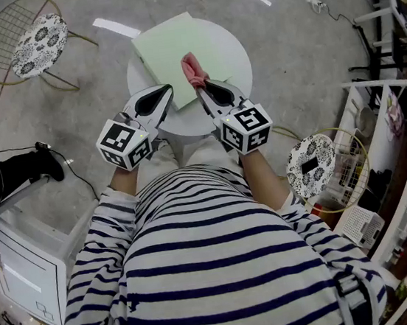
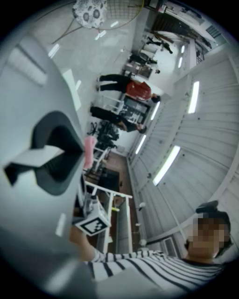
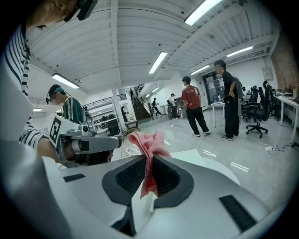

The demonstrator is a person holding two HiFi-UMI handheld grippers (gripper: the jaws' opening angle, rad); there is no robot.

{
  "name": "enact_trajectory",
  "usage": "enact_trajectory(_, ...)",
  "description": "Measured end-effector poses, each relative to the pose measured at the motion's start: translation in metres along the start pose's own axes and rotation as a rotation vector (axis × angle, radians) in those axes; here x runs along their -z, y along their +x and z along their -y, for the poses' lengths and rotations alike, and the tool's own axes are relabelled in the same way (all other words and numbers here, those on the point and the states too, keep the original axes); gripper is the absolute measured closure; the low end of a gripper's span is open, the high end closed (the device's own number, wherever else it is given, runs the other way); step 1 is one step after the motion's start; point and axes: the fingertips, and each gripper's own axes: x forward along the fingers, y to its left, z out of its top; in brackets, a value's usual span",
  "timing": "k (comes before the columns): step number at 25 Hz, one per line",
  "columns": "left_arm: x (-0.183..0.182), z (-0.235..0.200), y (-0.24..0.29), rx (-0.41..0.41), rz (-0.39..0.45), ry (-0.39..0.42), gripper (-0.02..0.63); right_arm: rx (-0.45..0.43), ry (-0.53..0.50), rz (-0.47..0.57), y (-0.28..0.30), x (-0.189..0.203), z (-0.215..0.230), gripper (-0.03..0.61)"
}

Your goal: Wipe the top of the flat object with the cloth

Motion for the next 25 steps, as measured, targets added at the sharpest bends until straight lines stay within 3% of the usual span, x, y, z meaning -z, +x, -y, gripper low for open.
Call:
enact_trajectory(8, -0.005, 0.004, -0.006, 0.013, 0.0, 0.019, 0.606, 0.01, -0.004, 0.006, -0.003, -0.002, -0.008, 0.534)
enact_trajectory(14, 0.001, -0.004, 0.003, -0.006, -0.012, 0.007, 0.606, -0.038, 0.007, -0.005, 0.006, -0.001, -0.005, 0.532)
enact_trajectory(25, 0.053, -0.061, 0.043, -0.161, -0.135, 0.075, 0.603, -0.092, -0.018, -0.153, 0.071, 0.021, 0.059, 0.532)
